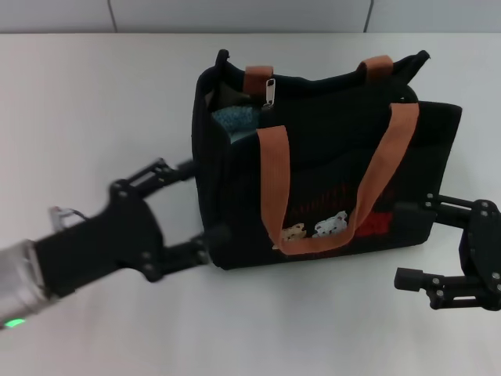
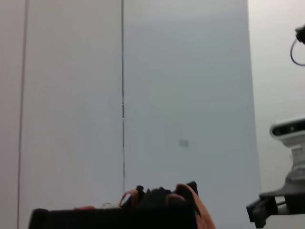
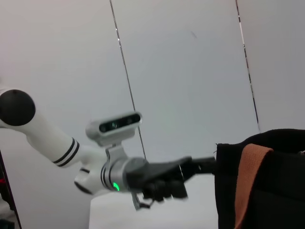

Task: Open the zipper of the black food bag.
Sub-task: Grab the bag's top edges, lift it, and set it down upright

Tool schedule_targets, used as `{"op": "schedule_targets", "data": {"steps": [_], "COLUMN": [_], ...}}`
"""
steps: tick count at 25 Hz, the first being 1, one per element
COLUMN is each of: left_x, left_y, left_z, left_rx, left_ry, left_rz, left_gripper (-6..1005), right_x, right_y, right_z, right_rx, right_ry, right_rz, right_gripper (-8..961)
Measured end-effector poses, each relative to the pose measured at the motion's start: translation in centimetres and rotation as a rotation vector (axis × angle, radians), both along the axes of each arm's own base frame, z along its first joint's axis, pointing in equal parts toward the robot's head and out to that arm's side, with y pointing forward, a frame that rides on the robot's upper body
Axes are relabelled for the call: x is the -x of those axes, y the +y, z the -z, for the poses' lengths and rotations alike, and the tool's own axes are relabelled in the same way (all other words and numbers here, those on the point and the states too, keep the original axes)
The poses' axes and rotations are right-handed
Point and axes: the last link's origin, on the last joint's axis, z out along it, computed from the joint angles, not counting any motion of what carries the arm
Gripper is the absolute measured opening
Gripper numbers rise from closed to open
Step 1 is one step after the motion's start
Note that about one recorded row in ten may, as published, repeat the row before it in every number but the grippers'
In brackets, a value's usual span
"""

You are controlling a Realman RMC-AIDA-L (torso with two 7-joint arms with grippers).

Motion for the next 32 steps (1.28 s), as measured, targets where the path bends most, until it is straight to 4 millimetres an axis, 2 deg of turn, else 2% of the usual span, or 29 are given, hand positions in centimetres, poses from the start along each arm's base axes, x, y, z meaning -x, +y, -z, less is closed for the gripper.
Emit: {"op": "schedule_targets", "data": {"steps": [2,4,9,12,16,26,32], "left_x": [-0.3,-0.6,-1.0,-1.0,-1.1,-1.0,-1.2], "left_y": [-0.1,-0.1,-0.2,-0.3,-0.3,0.0,0.3], "left_z": [1.8,2.8,4.0,5.3,5.9,5.4,5.5], "left_rx": [-0.049,-0.126,-0.228,-0.345,-0.386,-0.436,-0.434], "left_ry": [0.008,-0.001,0.001,0.048,0.088,0.072,0.071], "left_rz": [0.014,0.008,-0.030,-0.091,-0.086,-0.131,-0.123], "left_gripper": [806,804,799,796,792,564,325], "right_x": [0.0,0.0,-0.1,-0.1,-0.1,-0.1,0.0], "right_y": [0.0,0.0,-0.1,-0.1,-0.1,-0.1,0.0], "right_z": [0.0,0.0,0.0,0.0,0.0,0.0,0.0], "right_rx": [0.000,0.000,0.000,0.000,0.000,0.000,0.001], "right_ry": [0.000,0.000,0.000,0.000,0.000,0.000,0.000], "right_rz": [0.000,0.001,0.005,0.005,0.006,0.004,0.001], "right_gripper": [840,839,839,839,840,839,840]}}
